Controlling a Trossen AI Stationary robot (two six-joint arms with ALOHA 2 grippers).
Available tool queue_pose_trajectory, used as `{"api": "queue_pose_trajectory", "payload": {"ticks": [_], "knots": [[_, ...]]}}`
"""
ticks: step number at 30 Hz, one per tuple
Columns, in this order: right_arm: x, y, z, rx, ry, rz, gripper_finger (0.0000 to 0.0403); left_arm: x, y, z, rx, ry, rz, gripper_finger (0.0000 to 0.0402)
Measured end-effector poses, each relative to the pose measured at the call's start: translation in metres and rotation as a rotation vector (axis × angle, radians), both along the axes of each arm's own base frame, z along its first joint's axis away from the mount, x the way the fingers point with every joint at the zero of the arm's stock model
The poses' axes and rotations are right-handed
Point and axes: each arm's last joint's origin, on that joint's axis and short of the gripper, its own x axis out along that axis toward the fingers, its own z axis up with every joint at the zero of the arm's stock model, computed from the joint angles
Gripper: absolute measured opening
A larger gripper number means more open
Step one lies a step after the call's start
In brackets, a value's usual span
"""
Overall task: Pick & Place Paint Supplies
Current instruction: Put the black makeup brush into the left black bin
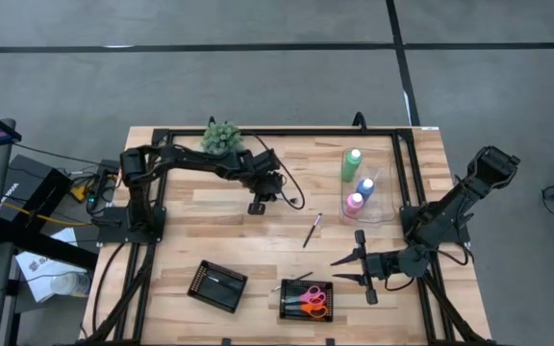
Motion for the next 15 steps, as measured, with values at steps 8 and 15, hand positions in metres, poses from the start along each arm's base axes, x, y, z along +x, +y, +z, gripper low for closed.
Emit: {"api": "queue_pose_trajectory", "payload": {"ticks": [8,15], "knots": [[0.000,0.000,-0.001,-0.003,0.008,0.002,0.0109,-0.018,-0.016,0.007,-0.093,-0.261,-0.009,0.0028],[0.000,0.000,-0.001,0.001,0.009,0.004,0.0109,-0.047,-0.043,0.035,-0.129,-0.514,-0.019,0.0028]]}}
